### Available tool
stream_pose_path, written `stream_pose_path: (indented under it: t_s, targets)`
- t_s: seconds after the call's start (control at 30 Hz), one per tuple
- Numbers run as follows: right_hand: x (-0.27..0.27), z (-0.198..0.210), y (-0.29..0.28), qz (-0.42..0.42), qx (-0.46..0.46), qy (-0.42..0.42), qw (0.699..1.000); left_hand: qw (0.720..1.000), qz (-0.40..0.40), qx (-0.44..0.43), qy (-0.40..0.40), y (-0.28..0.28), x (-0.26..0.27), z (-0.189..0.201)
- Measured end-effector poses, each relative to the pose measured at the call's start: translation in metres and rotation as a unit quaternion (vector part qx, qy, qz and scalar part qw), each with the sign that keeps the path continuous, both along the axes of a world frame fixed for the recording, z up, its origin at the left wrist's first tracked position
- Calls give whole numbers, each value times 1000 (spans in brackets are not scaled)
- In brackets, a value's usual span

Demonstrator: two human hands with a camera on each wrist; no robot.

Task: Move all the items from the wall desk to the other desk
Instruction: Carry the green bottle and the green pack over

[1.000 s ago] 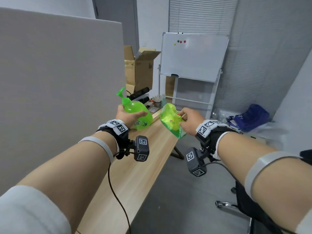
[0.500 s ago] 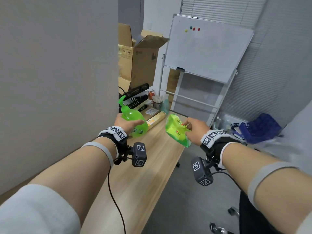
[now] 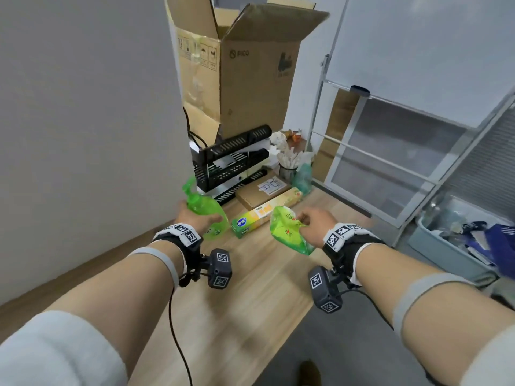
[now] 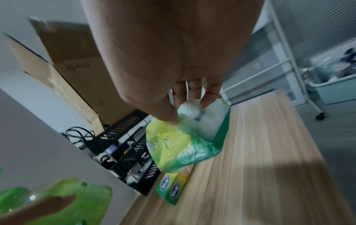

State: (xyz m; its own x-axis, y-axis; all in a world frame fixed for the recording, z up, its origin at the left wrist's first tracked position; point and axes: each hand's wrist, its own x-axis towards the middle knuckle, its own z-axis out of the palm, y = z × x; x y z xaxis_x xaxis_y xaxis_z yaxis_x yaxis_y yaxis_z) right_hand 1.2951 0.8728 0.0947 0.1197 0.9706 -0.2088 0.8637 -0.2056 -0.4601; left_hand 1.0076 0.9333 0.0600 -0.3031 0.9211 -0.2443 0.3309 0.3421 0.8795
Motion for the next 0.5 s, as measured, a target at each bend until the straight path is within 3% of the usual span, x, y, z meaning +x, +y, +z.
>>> stream_pose_path:
  t_s: [0.17,0.5]
  targets:
    - [58,-39,63,75,-62,-2,995,998,67,-4,17,45,44,-23]
    - [131,-82,148,138,-111,-33,984,992,81,-44,85,110,83,-63]
